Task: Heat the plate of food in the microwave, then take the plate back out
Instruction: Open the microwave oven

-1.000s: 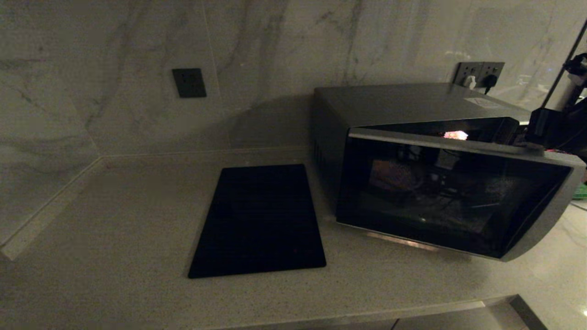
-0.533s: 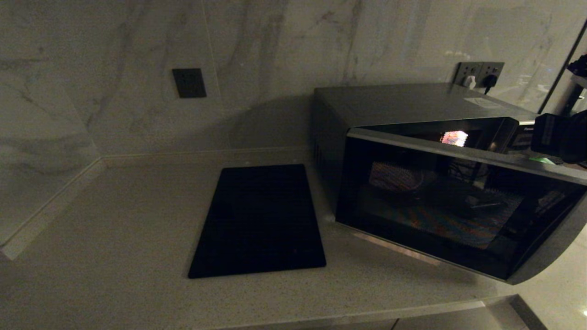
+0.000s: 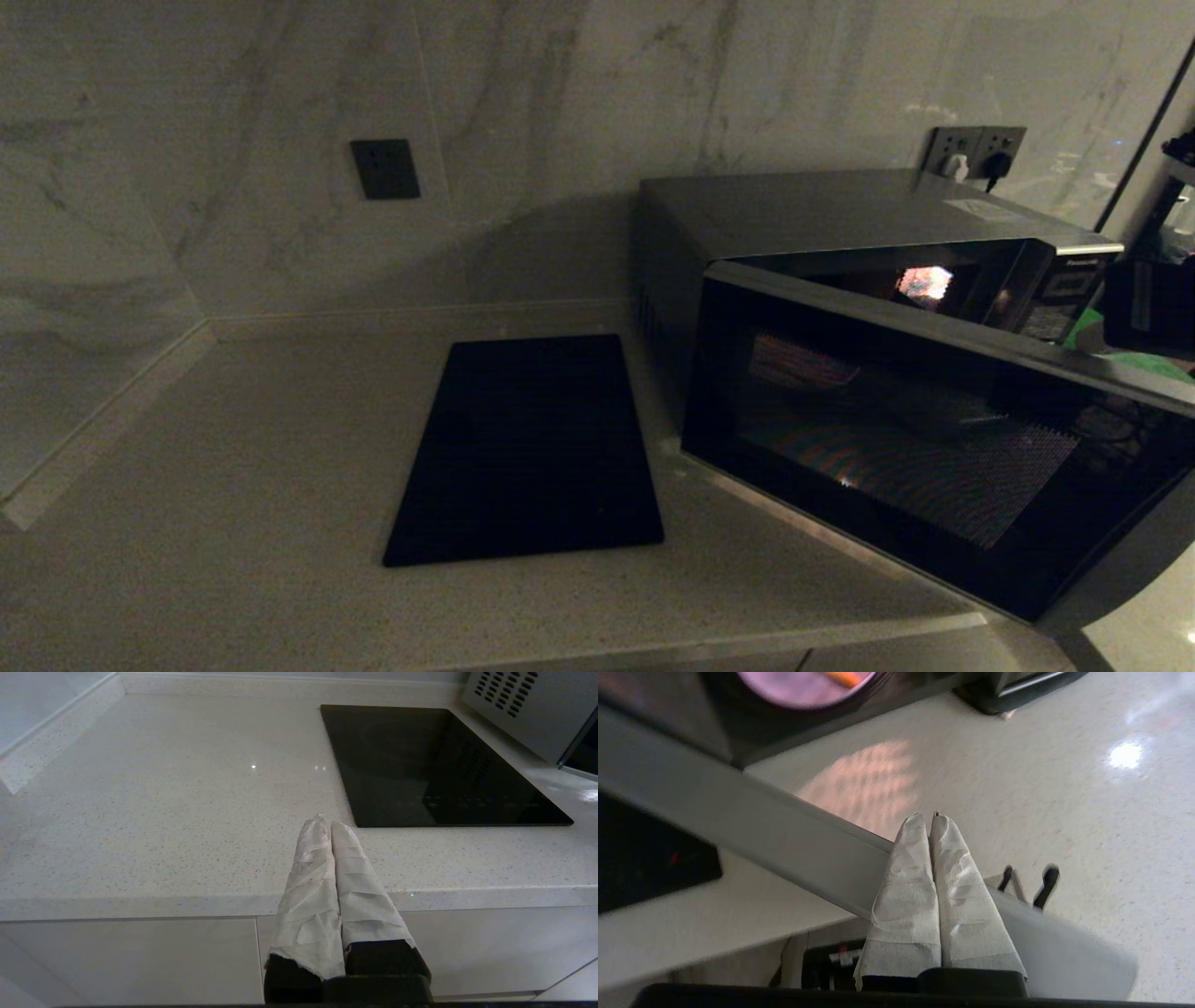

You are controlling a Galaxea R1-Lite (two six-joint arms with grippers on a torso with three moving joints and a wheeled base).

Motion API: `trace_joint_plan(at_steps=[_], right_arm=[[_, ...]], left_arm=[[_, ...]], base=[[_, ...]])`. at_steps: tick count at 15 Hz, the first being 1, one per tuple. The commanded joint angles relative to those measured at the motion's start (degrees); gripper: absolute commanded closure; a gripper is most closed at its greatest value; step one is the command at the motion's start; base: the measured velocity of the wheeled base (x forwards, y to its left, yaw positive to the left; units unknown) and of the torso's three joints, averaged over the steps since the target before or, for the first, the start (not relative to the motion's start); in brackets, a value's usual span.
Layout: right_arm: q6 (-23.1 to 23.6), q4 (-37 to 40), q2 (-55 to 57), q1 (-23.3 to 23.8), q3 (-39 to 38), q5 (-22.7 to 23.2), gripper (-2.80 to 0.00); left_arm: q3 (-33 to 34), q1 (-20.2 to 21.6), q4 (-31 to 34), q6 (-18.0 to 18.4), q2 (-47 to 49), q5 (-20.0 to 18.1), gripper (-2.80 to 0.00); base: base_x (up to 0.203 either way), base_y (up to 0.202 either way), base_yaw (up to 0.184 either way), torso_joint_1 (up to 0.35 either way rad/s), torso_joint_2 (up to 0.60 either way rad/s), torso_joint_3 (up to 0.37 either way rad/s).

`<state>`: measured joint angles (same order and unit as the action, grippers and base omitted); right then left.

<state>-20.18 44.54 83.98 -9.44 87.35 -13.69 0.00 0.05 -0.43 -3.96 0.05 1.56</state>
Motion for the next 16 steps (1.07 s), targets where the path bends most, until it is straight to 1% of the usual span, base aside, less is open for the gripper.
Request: trace_joint_plan(at_steps=[1,3,7,10,16], right_arm=[[-0.1,0.4,-2.2,-2.6,-1.7,-0.3,0.0],[-0.3,1.5,-3.3,-4.8,-2.7,-0.3,0.0],[-1.7,4.9,-5.2,-11.3,-2.9,-0.4,0.0],[-3.5,5.2,-5.4,-15.9,-2.7,-0.4,0.0],[-4.8,4.8,-4.4,-23.3,-2.3,-0.2,0.0]], left_arm=[[0.0,0.0,0.0,-0.1,0.0,0.0,0.0],[0.0,0.0,0.0,-0.1,0.0,0.0,0.0],[0.0,0.0,0.0,-0.1,0.0,0.0,0.0],[0.0,0.0,0.0,-0.1,0.0,0.0,0.0],[0.0,0.0,0.0,-0.1,0.0,0.0,0.0]], base=[[0.0,0.0,0.0,0.0,0.0,0.0],[0.0,0.0,0.0,0.0,0.0,0.0],[0.0,0.0,0.0,0.0,0.0,0.0],[0.0,0.0,0.0,0.0,0.0,0.0],[0.0,0.0,0.0,0.0,0.0,0.0]])
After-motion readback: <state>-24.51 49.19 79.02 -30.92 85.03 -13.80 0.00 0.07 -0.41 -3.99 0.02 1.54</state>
